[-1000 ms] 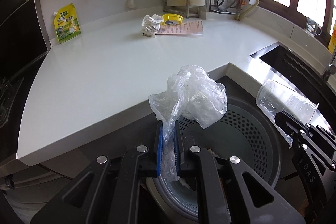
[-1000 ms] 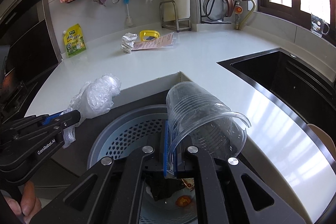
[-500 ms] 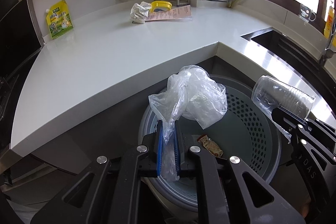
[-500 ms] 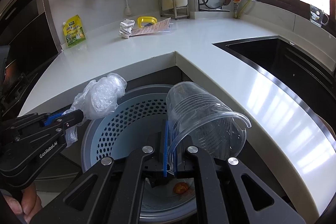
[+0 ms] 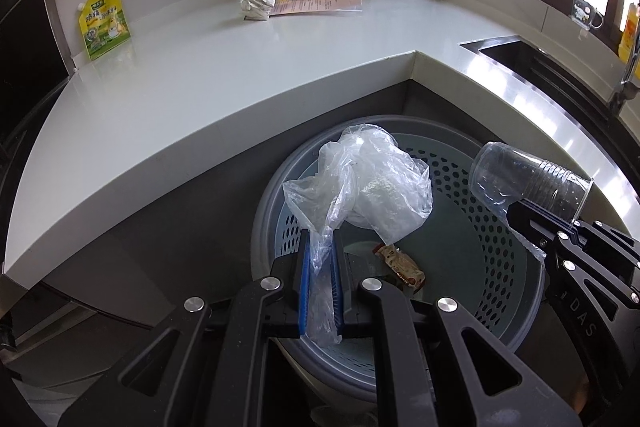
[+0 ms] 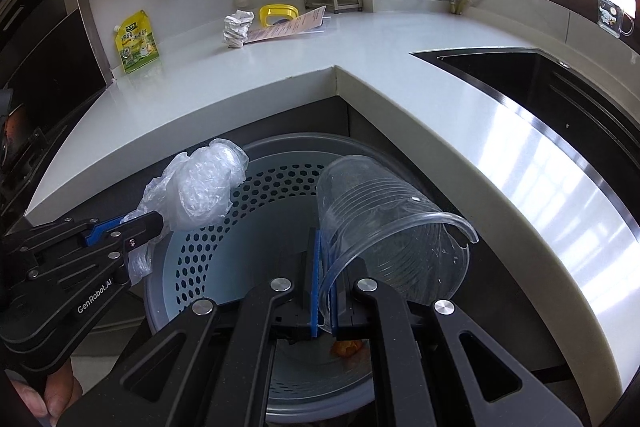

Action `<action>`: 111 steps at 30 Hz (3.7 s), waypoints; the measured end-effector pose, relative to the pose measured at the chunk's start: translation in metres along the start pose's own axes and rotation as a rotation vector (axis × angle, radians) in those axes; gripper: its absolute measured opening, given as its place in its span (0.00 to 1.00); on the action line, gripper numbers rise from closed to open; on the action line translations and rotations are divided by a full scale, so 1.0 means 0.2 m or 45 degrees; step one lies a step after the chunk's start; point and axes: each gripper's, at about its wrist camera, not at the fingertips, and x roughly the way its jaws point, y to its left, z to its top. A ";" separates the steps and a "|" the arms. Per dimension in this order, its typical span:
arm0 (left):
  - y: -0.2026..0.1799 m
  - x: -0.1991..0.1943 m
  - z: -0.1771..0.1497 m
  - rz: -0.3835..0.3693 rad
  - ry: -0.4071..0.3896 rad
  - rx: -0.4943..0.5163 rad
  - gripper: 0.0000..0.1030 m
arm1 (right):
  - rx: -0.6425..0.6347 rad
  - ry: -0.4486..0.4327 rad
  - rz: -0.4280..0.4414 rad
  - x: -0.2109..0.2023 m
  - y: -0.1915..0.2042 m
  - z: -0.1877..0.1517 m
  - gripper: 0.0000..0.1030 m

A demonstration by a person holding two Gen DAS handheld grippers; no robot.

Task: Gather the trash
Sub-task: 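Open both grippers to drop the bag and cup into the basket, then move both tools back over the counter toward the crumpled paper and receipt, then grasp the crumpled paper with the left gripper while the right grasps the receipt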

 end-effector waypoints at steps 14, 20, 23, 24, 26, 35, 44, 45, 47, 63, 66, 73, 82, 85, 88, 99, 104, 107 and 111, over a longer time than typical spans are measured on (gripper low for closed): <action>0.02 0.07 -0.03 -0.023 0.067 -0.028 0.12 | 0.025 0.048 0.022 0.05 -0.03 -0.03 0.10; 0.03 0.06 -0.03 -0.013 0.059 -0.040 0.39 | 0.047 0.002 -0.002 0.01 -0.04 -0.02 0.47; 0.03 0.05 -0.03 -0.005 0.046 -0.046 0.50 | 0.060 -0.004 -0.010 0.00 -0.05 -0.02 0.47; 0.03 0.05 -0.03 -0.004 0.045 -0.046 0.50 | 0.066 -0.003 -0.009 0.00 -0.06 -0.02 0.47; 0.03 0.05 -0.03 -0.002 0.045 -0.048 0.51 | 0.073 -0.004 -0.011 0.00 -0.07 -0.02 0.47; 0.04 0.02 -0.03 0.010 0.013 -0.053 0.65 | 0.078 -0.021 -0.011 -0.01 -0.07 -0.03 0.51; 0.10 -0.02 0.00 0.016 -0.014 -0.063 0.74 | 0.084 -0.087 0.045 -0.05 -0.07 -0.01 0.61; 0.12 -0.03 0.01 0.021 -0.028 -0.070 0.75 | 0.082 -0.095 0.049 -0.06 -0.06 -0.01 0.62; 0.14 -0.05 0.04 0.023 -0.055 -0.082 0.78 | 0.080 -0.108 0.060 -0.06 -0.06 0.01 0.64; 0.34 -0.06 0.58 0.105 -0.267 -0.107 0.94 | 0.047 -0.190 0.162 0.03 -0.06 0.50 0.68; 0.37 -0.01 0.74 0.146 -0.297 -0.110 0.94 | 0.020 -0.200 0.152 0.09 -0.05 0.65 0.69; 0.43 0.23 1.07 0.193 -0.277 -0.125 0.94 | -0.014 -0.181 0.189 0.31 -0.05 0.97 0.69; 0.45 0.56 1.28 0.223 -0.183 -0.156 0.94 | -0.001 -0.071 0.241 0.68 -0.07 1.26 0.69; 0.46 0.63 1.32 0.204 -0.169 -0.167 0.94 | 0.036 -0.018 0.274 0.80 -0.09 1.34 0.69; 0.45 0.68 1.35 0.203 -0.164 -0.164 0.94 | 0.066 0.027 0.300 0.90 -0.11 1.40 0.69; 0.50 0.80 1.43 0.208 -0.117 -0.182 0.94 | 0.153 0.125 0.405 1.13 -0.14 1.50 0.69; 0.49 0.78 1.47 0.211 -0.183 -0.164 0.86 | 0.136 0.123 0.427 1.15 -0.10 1.51 0.56; 0.47 0.79 1.47 0.202 -0.176 -0.139 0.60 | 0.086 0.150 0.423 1.15 -0.07 1.50 0.18; 0.47 0.78 1.45 0.199 -0.167 -0.120 0.35 | 0.032 0.087 0.387 1.09 -0.03 1.47 0.07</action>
